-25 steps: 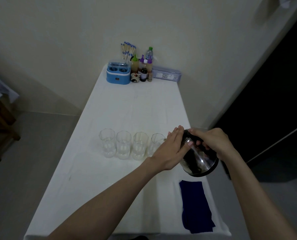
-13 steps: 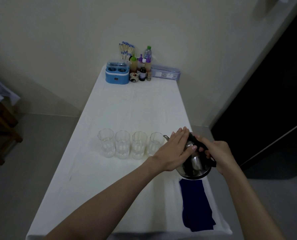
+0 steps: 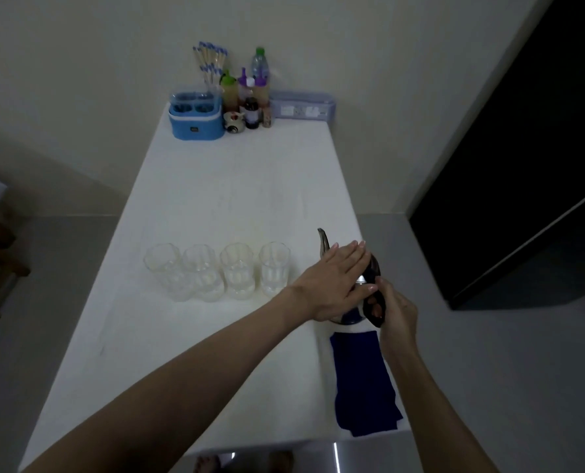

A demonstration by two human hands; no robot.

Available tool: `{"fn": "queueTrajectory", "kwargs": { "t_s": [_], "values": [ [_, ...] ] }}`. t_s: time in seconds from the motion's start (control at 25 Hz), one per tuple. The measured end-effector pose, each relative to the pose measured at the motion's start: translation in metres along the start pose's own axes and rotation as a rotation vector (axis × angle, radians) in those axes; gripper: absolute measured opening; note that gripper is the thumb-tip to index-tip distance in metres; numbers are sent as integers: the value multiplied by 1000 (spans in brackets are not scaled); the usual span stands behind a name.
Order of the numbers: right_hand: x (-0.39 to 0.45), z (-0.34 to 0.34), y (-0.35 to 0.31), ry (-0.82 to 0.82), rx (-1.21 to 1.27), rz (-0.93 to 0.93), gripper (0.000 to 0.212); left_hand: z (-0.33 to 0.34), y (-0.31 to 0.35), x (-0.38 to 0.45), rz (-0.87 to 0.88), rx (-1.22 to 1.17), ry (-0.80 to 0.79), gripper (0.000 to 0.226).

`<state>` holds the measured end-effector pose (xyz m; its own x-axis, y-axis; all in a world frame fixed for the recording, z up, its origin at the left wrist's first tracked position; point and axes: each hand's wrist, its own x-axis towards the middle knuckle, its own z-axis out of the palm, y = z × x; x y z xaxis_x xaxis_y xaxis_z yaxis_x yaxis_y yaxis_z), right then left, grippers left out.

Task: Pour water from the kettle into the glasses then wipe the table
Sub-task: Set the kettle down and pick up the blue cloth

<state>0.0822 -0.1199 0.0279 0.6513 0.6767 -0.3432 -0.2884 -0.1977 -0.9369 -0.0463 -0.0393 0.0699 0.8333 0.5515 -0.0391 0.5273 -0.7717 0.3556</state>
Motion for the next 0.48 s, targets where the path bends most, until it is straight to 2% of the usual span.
{"fn": "queueTrajectory", "kwargs": {
  "t_s": [0.2,0.48],
  "values": [
    [33,7,29,33,78,-21,34,27,-10,30,-65,-63,-74,69],
    [67,12,58,41,126,-24,37,52,-23,49,-100,-111,-43,66]
  ]
}}
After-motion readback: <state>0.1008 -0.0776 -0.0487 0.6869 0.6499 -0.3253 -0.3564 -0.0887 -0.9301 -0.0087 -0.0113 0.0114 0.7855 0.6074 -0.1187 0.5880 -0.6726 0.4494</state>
